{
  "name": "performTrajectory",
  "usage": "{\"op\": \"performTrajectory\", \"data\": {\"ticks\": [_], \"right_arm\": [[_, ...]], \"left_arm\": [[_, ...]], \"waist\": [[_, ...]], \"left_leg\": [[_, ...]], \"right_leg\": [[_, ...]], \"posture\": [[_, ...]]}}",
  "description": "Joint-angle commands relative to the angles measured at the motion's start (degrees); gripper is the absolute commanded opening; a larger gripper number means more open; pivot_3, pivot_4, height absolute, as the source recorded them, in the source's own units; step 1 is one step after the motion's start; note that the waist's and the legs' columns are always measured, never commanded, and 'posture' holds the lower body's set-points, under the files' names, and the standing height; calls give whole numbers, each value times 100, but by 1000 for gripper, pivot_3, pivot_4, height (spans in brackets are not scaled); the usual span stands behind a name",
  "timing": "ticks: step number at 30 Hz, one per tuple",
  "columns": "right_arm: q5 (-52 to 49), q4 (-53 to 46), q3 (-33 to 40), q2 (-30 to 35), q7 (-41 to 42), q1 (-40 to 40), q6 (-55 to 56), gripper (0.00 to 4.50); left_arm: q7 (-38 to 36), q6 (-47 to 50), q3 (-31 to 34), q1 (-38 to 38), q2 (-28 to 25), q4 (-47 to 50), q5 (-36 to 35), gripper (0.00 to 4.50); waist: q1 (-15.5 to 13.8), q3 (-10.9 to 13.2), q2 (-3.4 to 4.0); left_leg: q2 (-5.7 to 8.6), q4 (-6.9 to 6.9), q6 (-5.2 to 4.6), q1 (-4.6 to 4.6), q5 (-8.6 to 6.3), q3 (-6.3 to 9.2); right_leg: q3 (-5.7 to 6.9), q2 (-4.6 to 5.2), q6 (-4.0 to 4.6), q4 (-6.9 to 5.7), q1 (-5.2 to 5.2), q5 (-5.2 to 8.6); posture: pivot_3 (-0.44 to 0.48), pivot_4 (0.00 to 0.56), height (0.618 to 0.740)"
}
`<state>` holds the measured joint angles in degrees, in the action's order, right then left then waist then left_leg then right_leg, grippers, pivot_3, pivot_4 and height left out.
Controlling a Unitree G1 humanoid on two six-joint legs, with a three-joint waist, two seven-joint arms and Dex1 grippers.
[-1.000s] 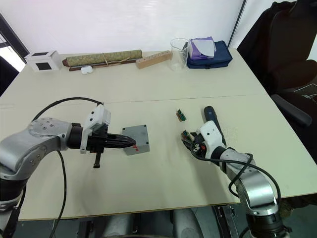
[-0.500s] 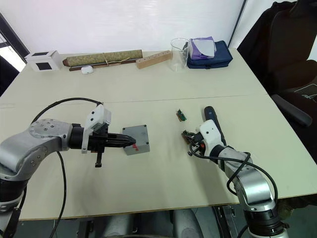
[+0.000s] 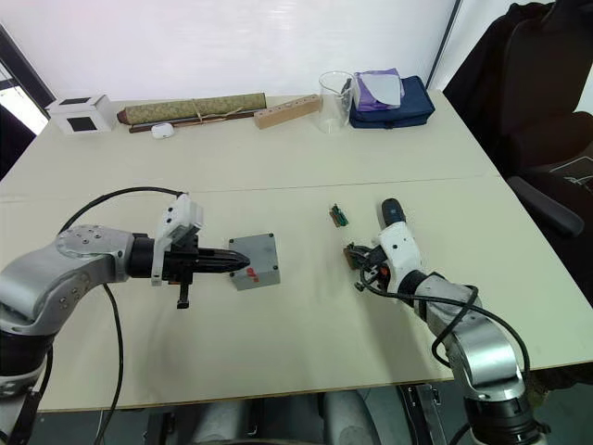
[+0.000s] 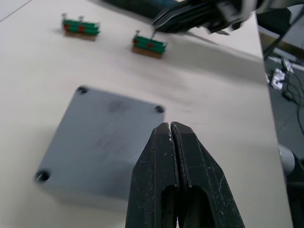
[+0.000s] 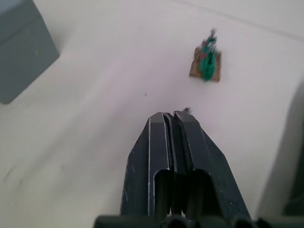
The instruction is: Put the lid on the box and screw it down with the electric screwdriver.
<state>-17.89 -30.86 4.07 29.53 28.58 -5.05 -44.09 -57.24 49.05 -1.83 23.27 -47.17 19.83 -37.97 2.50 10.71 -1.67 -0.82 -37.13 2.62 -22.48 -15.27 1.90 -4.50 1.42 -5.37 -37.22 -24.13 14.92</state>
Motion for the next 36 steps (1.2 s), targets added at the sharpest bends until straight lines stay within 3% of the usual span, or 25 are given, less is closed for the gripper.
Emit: {"op": "performTrajectory", "data": {"ticks": [1, 7, 12, 22, 36], "right_arm": [[-210, -438, 184, 117, 1, -183, -153, 57], [-433, -587, -70, 95, 87, -760, -285, 57], [-215, 266, -1221, -571, 303, -1892, 176, 57], [107, 1182, -1950, -970, 583, -2222, 940, 57], [596, 1791, -2133, -1072, 660, -2320, 1404, 57]], "left_arm": [[37, -169, 315, 71, 48, -242, -12, 0], [36, -241, 509, 18, 13, -509, -21, 0], [162, -21, 1162, -418, -70, -257, -358, 0], [645, 105, 1380, -897, 118, 260, -601, 0], [807, 28, 1199, -973, 125, 326, -574, 0]], "waist": [[0, 0, 0], [3, 0, 0], [121, 0, -1], [0, 0, -1], [6, 0, -1]], "left_leg": [[0, 0, 0, 0, 0, 0], [-1, 0, 0, 1, 0, 0], [-7, 0, 0, 3, 0, -6], [0, -4, 0, -6, 0, -1], [-2, -3, 0, -3, 1, 1]], "right_leg": [[0, 0, 0, 0, 0, 0], [1, -1, 0, -2, -3, -1], [-1, -1, 6, -11, -11, -6], [6, 15, 5, -9, -10, -7], [8, 8, 6, -13, -10, -6]], "posture": [[0, 150, 740], [0, 150, 740], [0, 150, 740], [0, 150, 740], [0, 150, 740]]}}
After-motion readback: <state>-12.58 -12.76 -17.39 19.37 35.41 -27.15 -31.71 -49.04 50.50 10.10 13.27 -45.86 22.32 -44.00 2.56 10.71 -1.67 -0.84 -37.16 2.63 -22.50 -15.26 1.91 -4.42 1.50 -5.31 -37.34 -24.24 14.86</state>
